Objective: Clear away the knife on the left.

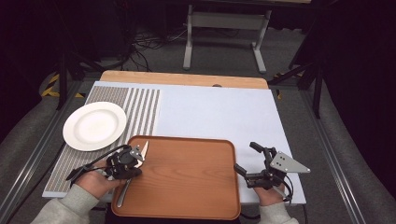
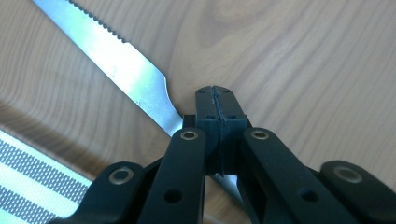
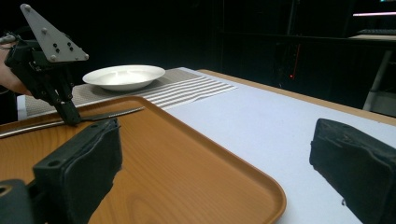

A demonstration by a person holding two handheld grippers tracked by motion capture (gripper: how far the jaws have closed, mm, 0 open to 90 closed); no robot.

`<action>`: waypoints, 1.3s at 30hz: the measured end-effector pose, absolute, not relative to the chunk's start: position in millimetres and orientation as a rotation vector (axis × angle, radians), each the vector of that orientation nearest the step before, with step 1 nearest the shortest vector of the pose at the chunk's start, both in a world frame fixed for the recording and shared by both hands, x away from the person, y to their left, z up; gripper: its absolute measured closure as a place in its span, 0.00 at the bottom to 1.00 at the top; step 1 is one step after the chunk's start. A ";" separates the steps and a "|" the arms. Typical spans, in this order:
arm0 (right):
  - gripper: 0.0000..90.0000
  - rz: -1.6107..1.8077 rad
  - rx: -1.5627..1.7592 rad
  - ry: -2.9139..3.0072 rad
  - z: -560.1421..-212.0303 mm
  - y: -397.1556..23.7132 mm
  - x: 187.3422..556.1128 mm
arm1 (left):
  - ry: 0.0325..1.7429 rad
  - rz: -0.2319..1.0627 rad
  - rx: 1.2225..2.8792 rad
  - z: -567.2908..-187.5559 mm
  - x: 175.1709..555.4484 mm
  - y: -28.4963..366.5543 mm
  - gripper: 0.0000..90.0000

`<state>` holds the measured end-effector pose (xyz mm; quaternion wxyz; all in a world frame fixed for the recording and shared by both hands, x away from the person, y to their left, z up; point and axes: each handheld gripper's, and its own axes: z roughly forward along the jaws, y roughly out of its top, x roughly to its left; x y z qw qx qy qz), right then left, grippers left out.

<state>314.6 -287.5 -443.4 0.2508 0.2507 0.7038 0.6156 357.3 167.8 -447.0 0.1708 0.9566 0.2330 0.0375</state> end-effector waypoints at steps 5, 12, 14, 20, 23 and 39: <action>0.03 1.676 0.682 1.914 -443.3 -287.6 314.5 | 0.690 0.101 2.712 -446.9 359.0 172.1 1.00; 0.03 1.674 0.686 1.914 -443.5 -287.5 314.7 | 0.728 0.096 2.695 -447.3 361.1 179.4 1.00; 0.03 1.675 0.683 1.915 -443.6 -287.1 314.9 | 0.731 0.094 2.692 -447.4 361.7 181.2 1.00; 0.03 1.677 0.685 1.915 -443.6 -286.9 314.8 | 0.753 0.088 2.682 -447.8 362.1 183.9 1.00; 0.03 1.673 0.684 1.917 -443.6 -286.9 314.7 | 0.756 0.088 2.681 -447.8 362.4 184.4 1.00; 0.03 1.670 0.682 1.917 -443.6 -287.1 314.1 | 0.699 -0.012 2.412 -421.6 362.5 202.3 0.36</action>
